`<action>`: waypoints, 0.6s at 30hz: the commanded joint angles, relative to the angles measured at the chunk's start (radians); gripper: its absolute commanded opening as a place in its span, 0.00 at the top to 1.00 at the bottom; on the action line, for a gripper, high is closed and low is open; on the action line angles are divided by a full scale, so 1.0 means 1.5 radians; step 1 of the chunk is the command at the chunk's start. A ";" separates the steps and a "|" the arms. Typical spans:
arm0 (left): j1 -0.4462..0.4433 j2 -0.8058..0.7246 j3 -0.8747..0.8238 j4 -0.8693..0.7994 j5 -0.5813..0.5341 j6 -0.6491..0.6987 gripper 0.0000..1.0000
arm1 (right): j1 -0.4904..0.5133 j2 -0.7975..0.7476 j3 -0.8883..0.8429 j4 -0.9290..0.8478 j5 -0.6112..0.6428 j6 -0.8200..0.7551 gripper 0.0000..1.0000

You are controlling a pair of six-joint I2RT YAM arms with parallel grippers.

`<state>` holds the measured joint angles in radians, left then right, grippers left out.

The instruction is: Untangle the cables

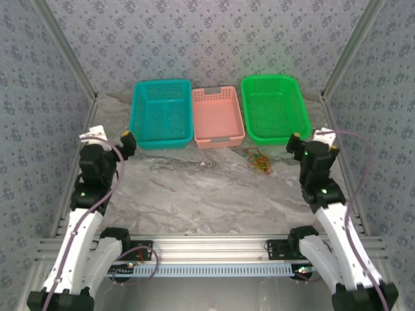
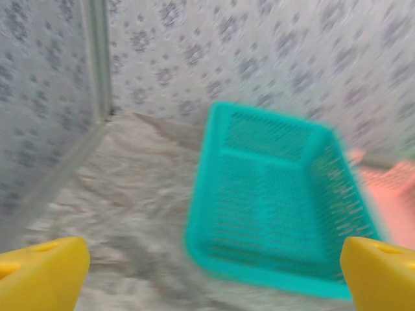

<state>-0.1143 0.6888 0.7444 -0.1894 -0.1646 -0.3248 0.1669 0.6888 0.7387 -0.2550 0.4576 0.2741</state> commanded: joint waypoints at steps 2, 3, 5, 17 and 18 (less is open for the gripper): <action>0.002 0.012 0.031 -0.072 0.184 -0.230 0.01 | -0.027 -0.066 0.001 -0.059 -0.285 0.165 0.01; 0.000 0.040 0.048 -0.079 0.236 -0.238 0.01 | -0.027 -0.049 0.014 -0.079 -0.328 0.170 0.01; -0.033 0.099 0.092 -0.136 0.271 -0.248 0.08 | 0.010 0.017 0.059 -0.181 -0.301 0.202 0.07; -0.487 0.255 0.099 -0.139 0.012 -0.286 0.35 | 0.157 0.307 0.055 -0.169 -0.233 0.338 0.15; -0.503 0.264 0.097 -0.129 0.006 -0.292 0.35 | 0.153 0.320 0.055 -0.166 -0.220 0.340 0.15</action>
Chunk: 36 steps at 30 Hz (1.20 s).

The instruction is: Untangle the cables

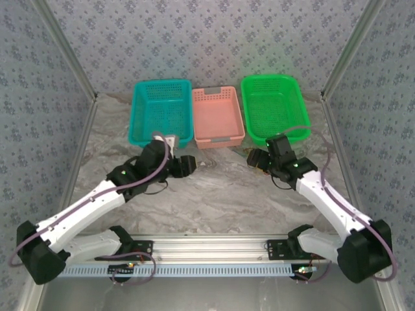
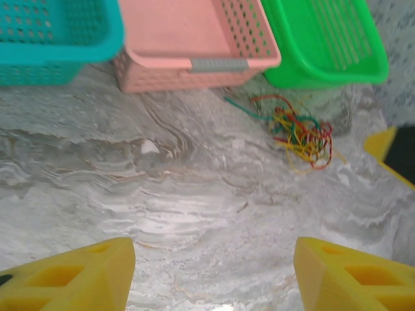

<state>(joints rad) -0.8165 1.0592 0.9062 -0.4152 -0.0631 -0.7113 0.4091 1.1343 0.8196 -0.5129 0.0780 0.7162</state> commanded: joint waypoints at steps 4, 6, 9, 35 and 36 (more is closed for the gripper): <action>-0.077 0.046 -0.006 0.039 -0.079 -0.041 0.37 | -0.032 0.080 0.000 0.037 0.040 0.020 0.20; -0.081 0.052 -0.002 0.038 -0.081 -0.041 0.37 | -0.036 0.112 0.007 0.046 0.037 -0.016 0.22; -0.083 0.051 0.001 0.033 -0.080 -0.038 0.38 | -0.042 0.150 0.008 0.070 0.003 -0.092 0.26; -0.083 0.017 -0.012 0.024 -0.084 -0.051 0.41 | 0.044 0.329 0.135 -0.028 0.100 -0.282 1.00; -0.083 0.017 -0.012 0.023 -0.081 -0.057 0.42 | 0.068 0.308 0.130 -0.027 0.115 -0.291 1.00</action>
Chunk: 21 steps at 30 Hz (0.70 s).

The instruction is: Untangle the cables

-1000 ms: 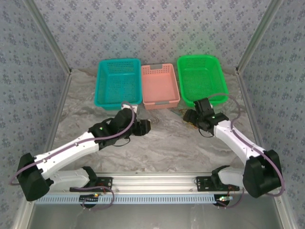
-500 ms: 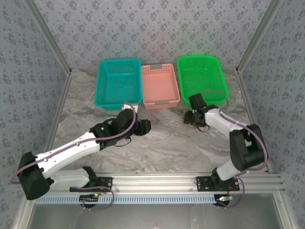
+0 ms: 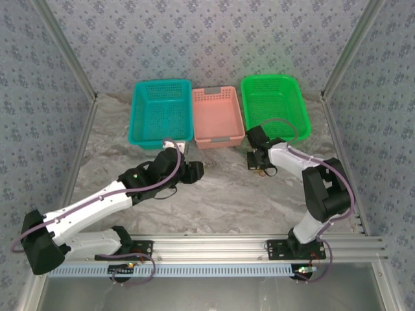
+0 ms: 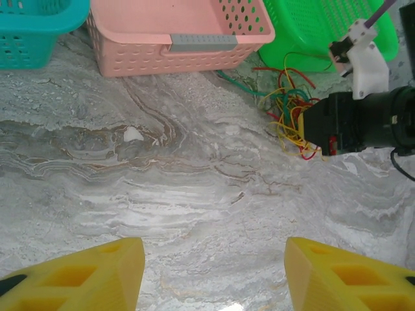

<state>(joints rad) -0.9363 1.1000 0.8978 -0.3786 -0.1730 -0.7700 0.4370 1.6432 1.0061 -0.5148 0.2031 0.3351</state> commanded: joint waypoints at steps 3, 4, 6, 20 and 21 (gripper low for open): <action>-0.003 -0.005 -0.002 0.005 0.009 -0.042 0.43 | 0.117 -0.092 -0.013 -0.018 0.049 -0.056 1.00; -0.003 -0.003 -0.002 0.012 0.014 -0.055 0.44 | 0.135 -0.113 -0.022 -0.007 0.045 -0.064 1.00; -0.004 0.004 -0.003 0.033 0.030 -0.081 0.44 | 0.168 -0.149 -0.041 0.022 0.014 -0.086 1.00; 0.007 0.123 0.003 0.152 0.104 -0.146 0.45 | 0.220 -0.204 -0.084 0.162 -0.360 -0.187 1.00; 0.011 0.124 -0.005 0.165 0.105 -0.141 0.45 | 0.221 -0.204 -0.083 0.163 -0.380 -0.188 1.00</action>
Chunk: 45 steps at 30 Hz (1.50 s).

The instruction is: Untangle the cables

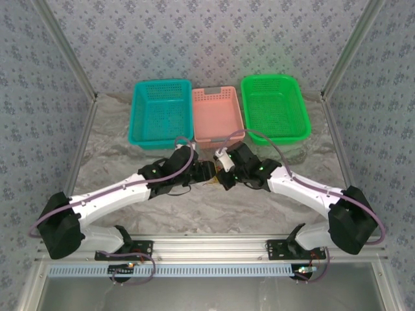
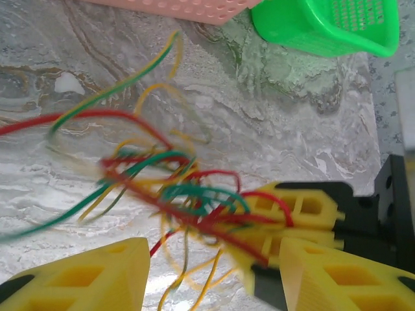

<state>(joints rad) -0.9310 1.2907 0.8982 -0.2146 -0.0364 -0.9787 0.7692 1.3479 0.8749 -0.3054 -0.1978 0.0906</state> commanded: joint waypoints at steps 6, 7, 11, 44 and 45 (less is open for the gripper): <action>0.071 -0.004 -0.050 0.096 0.040 -0.042 0.46 | 0.001 -0.010 -0.001 0.036 -0.148 -0.013 1.00; 0.079 -0.002 -0.055 0.107 0.048 -0.052 0.46 | 0.004 -0.012 -0.003 0.039 -0.142 -0.011 1.00; 0.085 0.031 -0.032 0.073 0.064 -0.091 0.50 | 0.023 -0.013 -0.006 0.042 -0.090 -0.016 1.00; 0.143 -0.115 -0.059 -0.140 0.058 -0.225 0.16 | 0.167 -0.049 -0.062 0.165 0.292 -0.155 1.00; 0.142 -0.110 -0.065 -0.122 0.073 -0.234 0.15 | 0.166 -0.049 -0.064 0.169 0.286 -0.152 1.00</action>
<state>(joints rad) -0.7258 1.1000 0.8364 -0.3626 0.0154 -1.2629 1.0237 1.2976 0.7895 -0.0998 0.2516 -0.1394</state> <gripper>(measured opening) 0.846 0.089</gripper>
